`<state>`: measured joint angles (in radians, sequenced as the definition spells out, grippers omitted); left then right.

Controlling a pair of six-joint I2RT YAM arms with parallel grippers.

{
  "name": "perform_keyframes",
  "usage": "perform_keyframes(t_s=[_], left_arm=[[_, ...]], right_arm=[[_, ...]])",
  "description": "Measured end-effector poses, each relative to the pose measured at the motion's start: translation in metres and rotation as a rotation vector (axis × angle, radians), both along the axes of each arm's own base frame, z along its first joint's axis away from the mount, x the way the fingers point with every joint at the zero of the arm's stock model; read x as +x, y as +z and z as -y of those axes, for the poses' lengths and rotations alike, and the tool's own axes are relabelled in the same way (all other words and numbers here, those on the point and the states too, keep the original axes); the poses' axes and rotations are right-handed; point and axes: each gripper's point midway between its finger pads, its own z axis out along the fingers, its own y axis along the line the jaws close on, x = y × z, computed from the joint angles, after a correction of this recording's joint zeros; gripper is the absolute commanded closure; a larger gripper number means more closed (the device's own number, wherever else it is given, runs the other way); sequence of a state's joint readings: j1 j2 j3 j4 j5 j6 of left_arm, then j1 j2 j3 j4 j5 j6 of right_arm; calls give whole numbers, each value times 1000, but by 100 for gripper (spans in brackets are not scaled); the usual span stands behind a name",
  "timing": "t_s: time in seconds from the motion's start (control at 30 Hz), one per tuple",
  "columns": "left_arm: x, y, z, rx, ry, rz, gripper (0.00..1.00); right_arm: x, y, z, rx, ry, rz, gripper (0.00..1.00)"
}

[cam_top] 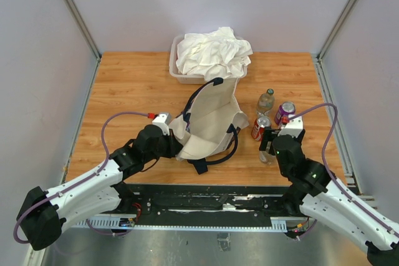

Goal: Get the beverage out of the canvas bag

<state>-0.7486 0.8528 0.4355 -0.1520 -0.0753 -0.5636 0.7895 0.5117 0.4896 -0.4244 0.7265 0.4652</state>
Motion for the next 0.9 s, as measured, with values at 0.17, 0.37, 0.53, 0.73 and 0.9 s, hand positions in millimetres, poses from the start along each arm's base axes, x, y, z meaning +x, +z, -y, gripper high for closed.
perform_keyframes(t_s=[0.17,0.37,0.53,0.73,0.9], left_arm=[[0,0,0,2,-2,1,98],[0,0,0,2,-2,1,98],[0,2,-1,0,2,6,98],[1,3,-3,0,15,12,98],[1,5,-5,-3,29,14,98]], right_arm=[[0,2,4,6,-25,11,13],[5,24,1,-34,-9,11,18],[25,88,-19,-49,29,60,35],[52,149,-71,-34,177,116,61],[63,163,-129,10,380,105,71]])
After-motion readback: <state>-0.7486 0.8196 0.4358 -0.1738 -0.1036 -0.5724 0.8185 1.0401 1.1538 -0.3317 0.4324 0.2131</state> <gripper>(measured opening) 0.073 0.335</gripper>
